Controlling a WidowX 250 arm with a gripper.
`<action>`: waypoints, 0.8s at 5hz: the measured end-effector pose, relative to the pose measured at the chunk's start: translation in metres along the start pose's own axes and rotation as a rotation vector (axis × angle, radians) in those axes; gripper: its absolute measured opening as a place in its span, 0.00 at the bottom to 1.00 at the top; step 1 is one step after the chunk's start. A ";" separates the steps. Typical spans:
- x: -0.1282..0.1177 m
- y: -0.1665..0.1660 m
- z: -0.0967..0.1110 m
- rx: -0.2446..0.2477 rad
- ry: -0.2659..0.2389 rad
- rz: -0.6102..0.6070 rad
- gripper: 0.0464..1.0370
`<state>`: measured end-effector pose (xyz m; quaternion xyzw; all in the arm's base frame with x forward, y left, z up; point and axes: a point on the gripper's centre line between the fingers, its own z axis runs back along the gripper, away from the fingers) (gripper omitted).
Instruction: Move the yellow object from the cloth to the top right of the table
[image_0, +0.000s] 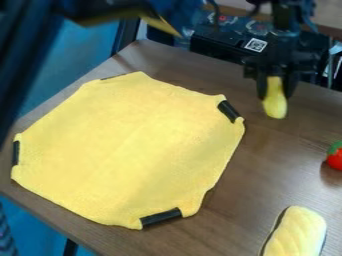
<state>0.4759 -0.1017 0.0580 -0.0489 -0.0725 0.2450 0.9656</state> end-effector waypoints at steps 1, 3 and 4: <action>-0.012 -0.017 -0.013 0.007 0.026 0.007 0.47; -0.033 -0.009 -0.020 0.042 0.018 -0.032 0.52; -0.038 -0.008 0.005 0.005 -0.018 -0.067 0.85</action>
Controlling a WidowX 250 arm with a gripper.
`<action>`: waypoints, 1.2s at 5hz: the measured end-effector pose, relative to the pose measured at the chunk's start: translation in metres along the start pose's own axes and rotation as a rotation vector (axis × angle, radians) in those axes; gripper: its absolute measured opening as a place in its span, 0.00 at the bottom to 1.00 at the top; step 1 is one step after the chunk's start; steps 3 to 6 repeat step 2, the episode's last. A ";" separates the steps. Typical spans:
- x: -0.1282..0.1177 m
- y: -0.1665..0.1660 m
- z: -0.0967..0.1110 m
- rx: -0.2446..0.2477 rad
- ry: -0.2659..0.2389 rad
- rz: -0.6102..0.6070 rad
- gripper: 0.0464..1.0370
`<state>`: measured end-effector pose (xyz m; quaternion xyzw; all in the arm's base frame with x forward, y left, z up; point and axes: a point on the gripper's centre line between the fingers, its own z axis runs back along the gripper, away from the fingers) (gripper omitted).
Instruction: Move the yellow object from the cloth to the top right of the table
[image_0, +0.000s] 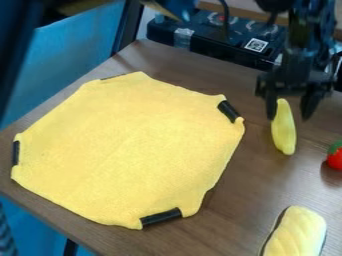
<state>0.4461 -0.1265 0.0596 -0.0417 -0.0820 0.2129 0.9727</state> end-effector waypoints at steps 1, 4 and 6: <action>-0.005 -0.001 0.041 -0.077 -0.042 -0.020 0.97; -0.013 0.018 0.110 -0.175 -0.121 -0.054 0.96; -0.013 0.018 0.110 -0.175 -0.121 -0.054 0.96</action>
